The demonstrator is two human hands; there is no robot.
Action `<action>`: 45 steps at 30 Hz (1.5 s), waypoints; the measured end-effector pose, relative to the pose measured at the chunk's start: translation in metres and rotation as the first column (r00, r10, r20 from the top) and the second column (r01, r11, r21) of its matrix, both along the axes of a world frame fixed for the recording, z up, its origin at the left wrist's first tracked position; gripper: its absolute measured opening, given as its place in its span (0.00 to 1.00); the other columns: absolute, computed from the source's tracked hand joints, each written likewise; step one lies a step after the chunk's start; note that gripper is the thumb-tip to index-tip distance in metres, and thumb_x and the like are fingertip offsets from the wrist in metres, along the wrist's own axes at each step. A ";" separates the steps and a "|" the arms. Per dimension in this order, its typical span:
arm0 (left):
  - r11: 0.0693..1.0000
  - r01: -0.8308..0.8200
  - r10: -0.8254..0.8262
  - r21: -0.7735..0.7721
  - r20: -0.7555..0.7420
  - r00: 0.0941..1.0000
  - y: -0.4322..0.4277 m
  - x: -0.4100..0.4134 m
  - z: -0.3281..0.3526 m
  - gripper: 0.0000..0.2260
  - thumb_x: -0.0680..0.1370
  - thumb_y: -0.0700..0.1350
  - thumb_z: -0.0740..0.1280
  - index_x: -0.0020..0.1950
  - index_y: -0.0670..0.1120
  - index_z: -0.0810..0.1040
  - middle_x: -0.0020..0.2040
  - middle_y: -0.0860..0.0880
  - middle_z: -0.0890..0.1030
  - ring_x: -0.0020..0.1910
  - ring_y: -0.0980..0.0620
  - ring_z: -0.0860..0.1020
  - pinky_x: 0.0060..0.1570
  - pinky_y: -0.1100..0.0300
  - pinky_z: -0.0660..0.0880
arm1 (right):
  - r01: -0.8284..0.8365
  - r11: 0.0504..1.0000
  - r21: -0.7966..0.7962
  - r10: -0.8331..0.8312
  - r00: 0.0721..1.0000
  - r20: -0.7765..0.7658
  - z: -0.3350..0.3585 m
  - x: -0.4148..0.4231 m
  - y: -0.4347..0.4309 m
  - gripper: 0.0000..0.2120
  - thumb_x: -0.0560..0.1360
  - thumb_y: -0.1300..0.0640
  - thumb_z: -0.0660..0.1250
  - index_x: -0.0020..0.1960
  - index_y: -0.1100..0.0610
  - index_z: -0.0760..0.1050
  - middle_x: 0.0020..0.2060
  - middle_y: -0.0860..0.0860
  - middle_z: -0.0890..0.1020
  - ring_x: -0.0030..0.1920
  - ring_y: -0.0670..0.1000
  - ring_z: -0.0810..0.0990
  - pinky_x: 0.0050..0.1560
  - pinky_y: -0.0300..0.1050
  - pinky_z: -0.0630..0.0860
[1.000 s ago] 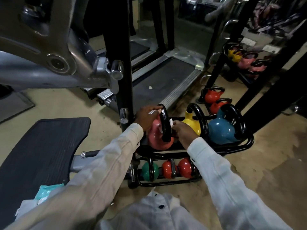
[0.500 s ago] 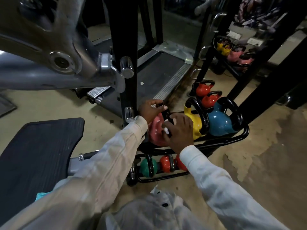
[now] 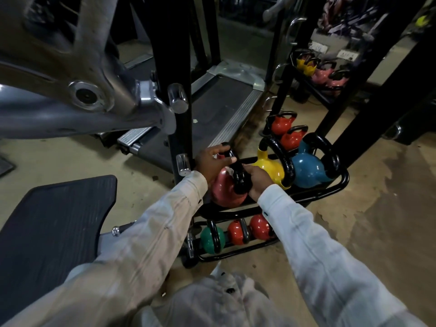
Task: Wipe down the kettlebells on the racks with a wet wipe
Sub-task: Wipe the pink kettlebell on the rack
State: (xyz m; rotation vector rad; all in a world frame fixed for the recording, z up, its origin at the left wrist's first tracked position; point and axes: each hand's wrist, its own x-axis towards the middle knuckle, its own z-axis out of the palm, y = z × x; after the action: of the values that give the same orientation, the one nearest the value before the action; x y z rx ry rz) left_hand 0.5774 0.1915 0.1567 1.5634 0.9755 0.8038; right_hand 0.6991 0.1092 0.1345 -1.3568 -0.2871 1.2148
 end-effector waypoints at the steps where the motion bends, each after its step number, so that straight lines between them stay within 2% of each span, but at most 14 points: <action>1: 1.000 -0.002 0.002 -0.002 0.005 1.000 -0.001 0.000 0.001 0.21 0.68 0.37 0.78 0.60 0.40 0.81 0.63 0.43 0.79 0.59 0.57 0.75 0.49 0.82 0.66 | -0.029 1.000 0.011 0.029 1.000 -0.007 0.001 0.001 -0.002 0.12 0.76 0.65 0.59 0.54 0.68 0.79 0.48 0.62 0.82 0.48 0.58 0.81 0.57 0.48 0.76; 6: 0.999 0.032 -0.032 0.011 0.005 0.999 -0.003 -0.004 0.003 0.20 0.70 0.37 0.76 0.62 0.39 0.79 0.63 0.43 0.78 0.57 0.58 0.74 0.44 0.84 0.65 | -0.204 0.977 0.053 0.191 0.964 0.187 0.005 0.011 -0.019 0.11 0.74 0.64 0.63 0.53 0.66 0.79 0.45 0.62 0.84 0.45 0.57 0.83 0.52 0.50 0.76; 11: 1.000 0.011 -0.011 0.001 0.006 1.000 -0.003 -0.005 0.002 0.21 0.69 0.39 0.78 0.61 0.41 0.81 0.63 0.44 0.79 0.55 0.58 0.76 0.44 0.84 0.66 | -0.155 0.977 0.149 0.049 0.836 0.547 -0.002 0.004 -0.062 0.04 0.77 0.59 0.69 0.50 0.53 0.79 0.49 0.54 0.82 0.50 0.51 0.80 0.54 0.46 0.76; 13: 1.000 0.008 -0.008 0.003 -0.001 1.000 -0.003 -0.005 0.004 0.21 0.69 0.40 0.78 0.61 0.42 0.81 0.64 0.44 0.79 0.56 0.58 0.75 0.44 0.85 0.65 | -0.166 0.974 0.157 -0.008 0.662 0.750 0.005 -0.006 -0.063 0.05 0.74 0.58 0.73 0.49 0.51 0.81 0.49 0.49 0.81 0.54 0.48 0.78 0.57 0.39 0.74; 15: 1.000 0.019 -0.019 0.011 -0.015 1.000 -0.003 -0.005 0.005 0.21 0.69 0.41 0.78 0.61 0.42 0.81 0.63 0.45 0.79 0.56 0.59 0.75 0.44 0.85 0.65 | -0.164 0.983 0.078 -0.016 0.352 0.936 0.011 -0.015 -0.051 0.07 0.71 0.55 0.74 0.48 0.47 0.82 0.48 0.47 0.76 0.54 0.50 0.74 0.56 0.41 0.71; 18: 0.997 0.028 -0.023 0.074 -0.067 0.998 -0.005 -0.007 0.005 0.21 0.70 0.44 0.77 0.62 0.44 0.80 0.65 0.46 0.78 0.61 0.58 0.74 0.50 0.82 0.64 | -0.124 0.992 0.000 -0.014 -0.111 0.994 0.010 -0.025 -0.038 0.06 0.66 0.53 0.69 0.43 0.47 0.81 0.46 0.51 0.74 0.50 0.56 0.73 0.50 0.48 0.68; 22: 0.963 0.065 -0.026 0.263 -0.151 0.988 -0.010 -0.011 0.003 0.19 0.72 0.46 0.76 0.62 0.46 0.81 0.67 0.45 0.76 0.65 0.55 0.73 0.59 0.75 0.61 | -0.098 0.994 -0.048 0.018 -0.282 0.959 -0.011 -0.025 -0.061 0.06 0.68 0.53 0.69 0.45 0.46 0.81 0.46 0.50 0.75 0.51 0.58 0.74 0.54 0.54 0.67; 24: 0.942 0.099 -0.037 0.321 -0.194 0.980 -0.011 -0.013 0.001 0.18 0.72 0.48 0.75 0.61 0.48 0.81 0.67 0.44 0.77 0.67 0.50 0.73 0.64 0.67 0.61 | -0.077 0.997 -0.008 -0.010 -0.238 0.971 -0.023 -0.022 -0.076 0.06 0.71 0.50 0.69 0.47 0.44 0.82 0.49 0.49 0.78 0.54 0.56 0.75 0.57 0.55 0.67; 28: 0.937 0.107 -0.037 0.332 -0.211 0.977 -0.010 -0.012 0.002 0.18 0.72 0.47 0.75 0.60 0.47 0.82 0.65 0.43 0.78 0.66 0.49 0.74 0.62 0.68 0.60 | 0.026 0.995 0.094 -0.095 0.042 0.995 -0.023 -0.023 -0.081 0.06 0.67 0.51 0.73 0.43 0.44 0.81 0.48 0.43 0.81 0.54 0.51 0.78 0.57 0.56 0.69; 32: 0.953 0.111 -0.059 0.282 -0.184 0.981 -0.010 -0.013 0.005 0.18 0.72 0.46 0.75 0.61 0.47 0.82 0.66 0.45 0.77 0.66 0.52 0.74 0.62 0.69 0.62 | 0.014 0.983 0.181 -0.164 0.493 0.854 -0.026 -0.027 -0.083 0.09 0.70 0.60 0.75 0.45 0.48 0.80 0.49 0.45 0.83 0.55 0.46 0.79 0.60 0.51 0.74; 35: 0.963 0.100 -0.060 0.249 -0.166 0.984 -0.013 -0.015 0.008 0.18 0.72 0.45 0.75 0.61 0.47 0.81 0.66 0.46 0.77 0.66 0.53 0.74 0.62 0.69 0.63 | 0.032 0.984 0.173 -0.139 0.746 0.652 -0.020 -0.033 -0.082 0.07 0.76 0.63 0.70 0.50 0.52 0.76 0.51 0.50 0.83 0.55 0.47 0.80 0.58 0.43 0.75; 40: 0.970 0.101 -0.064 0.223 -0.169 0.984 -0.014 -0.015 0.010 0.18 0.72 0.45 0.75 0.62 0.47 0.81 0.67 0.47 0.77 0.66 0.54 0.74 0.61 0.71 0.64 | 0.088 0.995 0.052 -0.102 0.906 0.411 -0.001 -0.026 -0.061 0.08 0.80 0.62 0.61 0.56 0.58 0.76 0.47 0.51 0.82 0.46 0.46 0.79 0.46 0.38 0.75; 42: 0.973 0.093 -0.057 0.213 -0.170 0.984 -0.013 -0.014 0.009 0.18 0.72 0.44 0.76 0.61 0.47 0.81 0.67 0.47 0.77 0.65 0.56 0.73 0.58 0.78 0.63 | 0.058 0.998 -0.034 -0.039 0.913 0.405 0.012 -0.023 -0.043 0.06 0.77 0.61 0.62 0.51 0.57 0.77 0.45 0.55 0.82 0.44 0.49 0.79 0.44 0.42 0.75; 45: 0.976 0.099 -0.067 0.194 -0.163 0.984 -0.012 -0.013 0.009 0.18 0.72 0.43 0.75 0.61 0.45 0.81 0.67 0.46 0.76 0.65 0.56 0.73 0.52 0.84 0.60 | 0.052 0.987 -0.153 0.005 0.937 0.350 0.031 -0.016 -0.018 0.10 0.76 0.65 0.61 0.37 0.58 0.75 0.31 0.53 0.77 0.30 0.48 0.75 0.28 0.36 0.70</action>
State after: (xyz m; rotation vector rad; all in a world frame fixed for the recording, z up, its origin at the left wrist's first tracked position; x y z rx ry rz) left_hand 0.5643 0.1794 0.1657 1.8530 0.9563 0.7482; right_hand 0.6829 0.0909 0.1652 -1.7138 -0.4290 0.9873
